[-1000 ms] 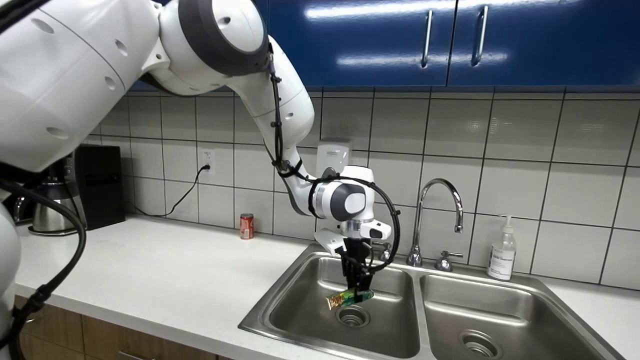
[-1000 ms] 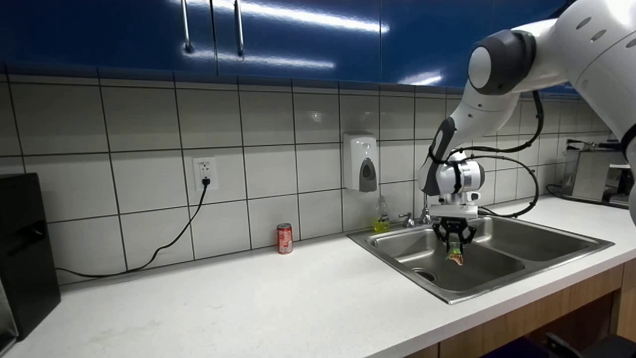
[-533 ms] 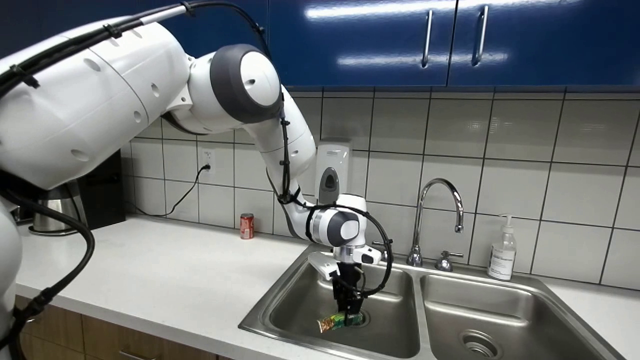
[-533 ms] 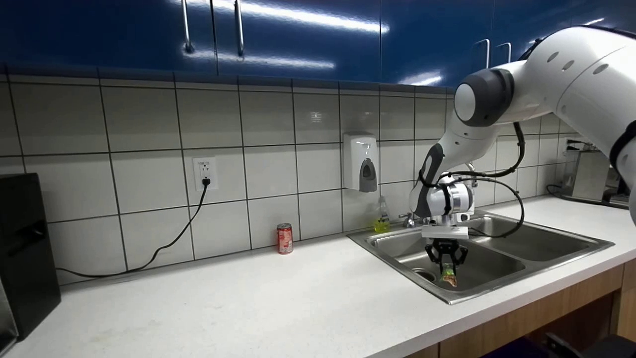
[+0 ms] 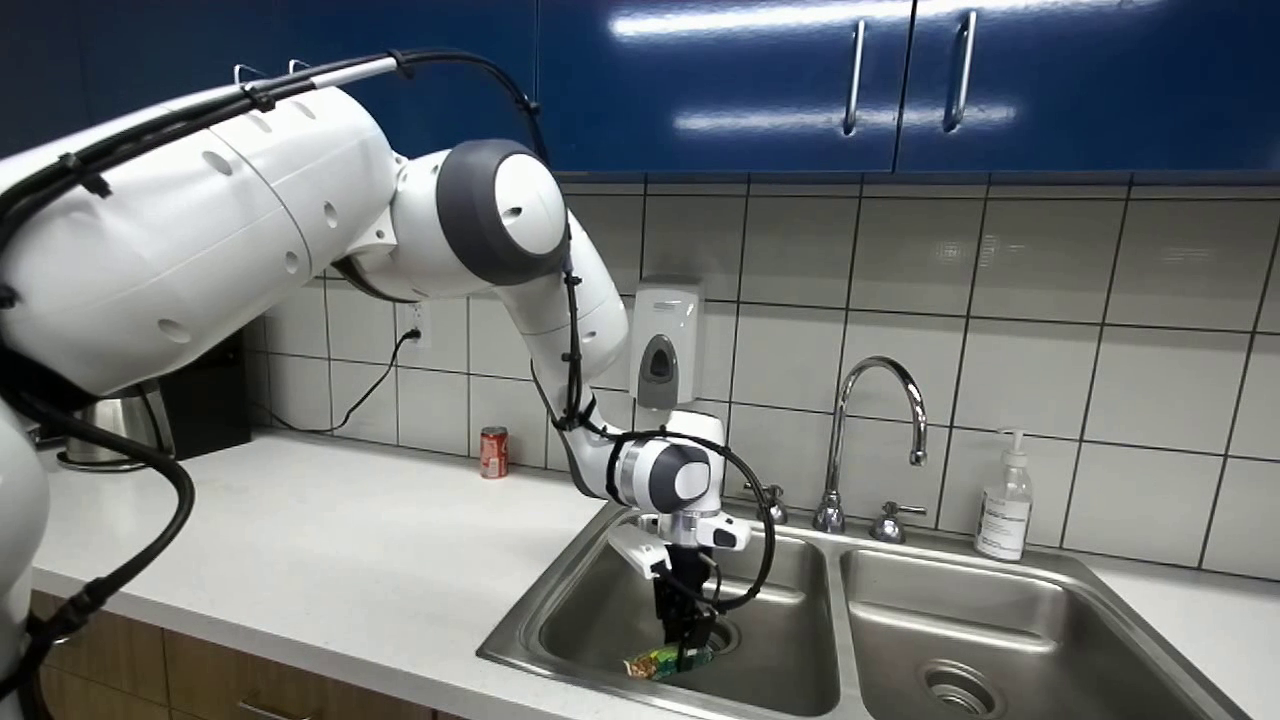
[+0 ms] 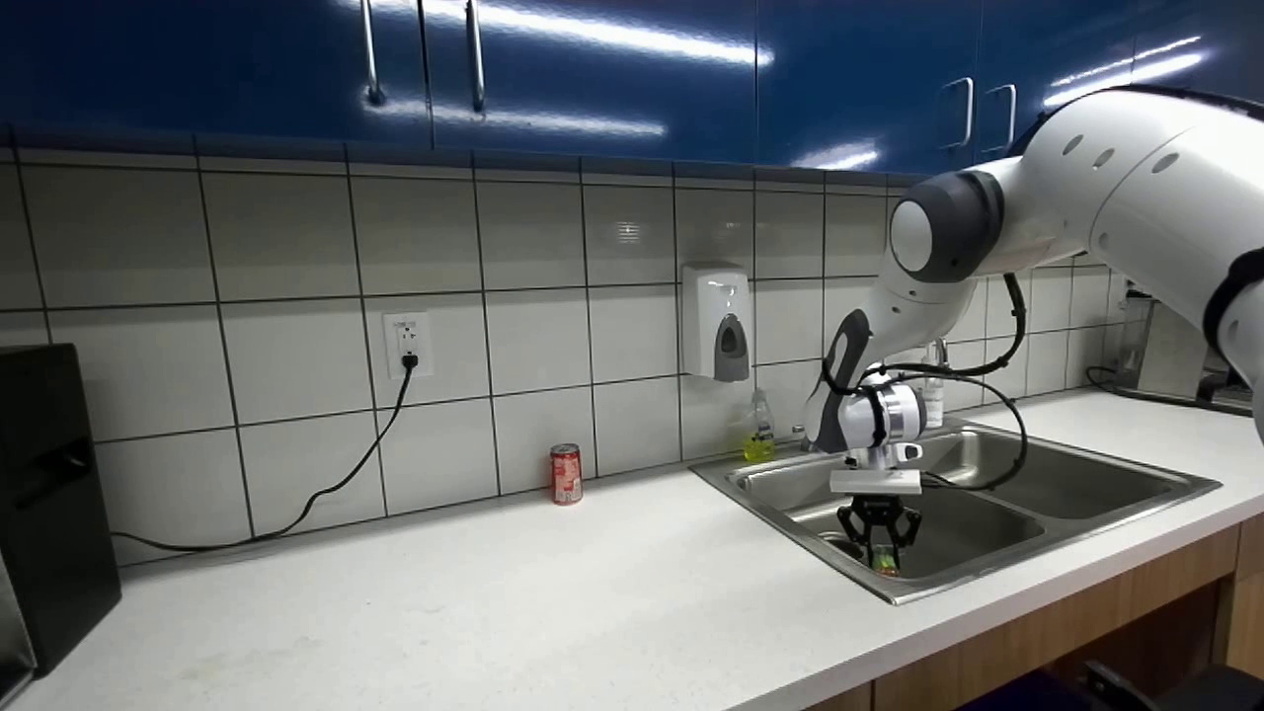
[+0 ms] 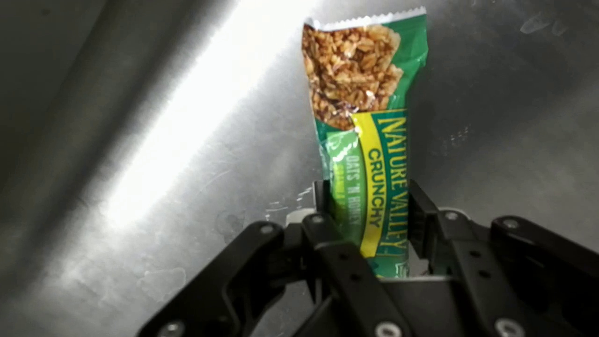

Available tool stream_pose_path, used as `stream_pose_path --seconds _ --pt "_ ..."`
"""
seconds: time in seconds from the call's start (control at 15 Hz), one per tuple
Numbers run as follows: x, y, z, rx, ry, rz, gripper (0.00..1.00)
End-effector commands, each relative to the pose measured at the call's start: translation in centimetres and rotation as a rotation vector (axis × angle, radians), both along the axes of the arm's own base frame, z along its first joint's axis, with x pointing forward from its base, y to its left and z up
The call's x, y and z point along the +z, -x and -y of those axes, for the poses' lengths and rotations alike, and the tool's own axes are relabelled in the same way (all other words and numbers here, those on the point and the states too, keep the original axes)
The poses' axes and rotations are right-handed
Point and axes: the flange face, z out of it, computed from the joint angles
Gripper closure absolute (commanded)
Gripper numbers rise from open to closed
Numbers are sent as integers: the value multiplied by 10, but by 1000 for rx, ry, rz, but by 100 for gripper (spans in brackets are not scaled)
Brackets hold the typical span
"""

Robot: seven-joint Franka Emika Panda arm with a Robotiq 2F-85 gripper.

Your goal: Put the chocolate bar inside the sink

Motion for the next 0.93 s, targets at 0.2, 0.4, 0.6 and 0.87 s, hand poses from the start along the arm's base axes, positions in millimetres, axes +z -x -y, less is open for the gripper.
stream_pose_path --seconds 0.2,0.4,0.6,0.87 --pt "-11 -7 -7 24 -19 -35 85" --pt "-14 -9 -9 29 -17 -42 85" --pt "-18 -9 -12 32 -22 -54 85" --pt "-16 -9 -15 33 -20 -65 19"
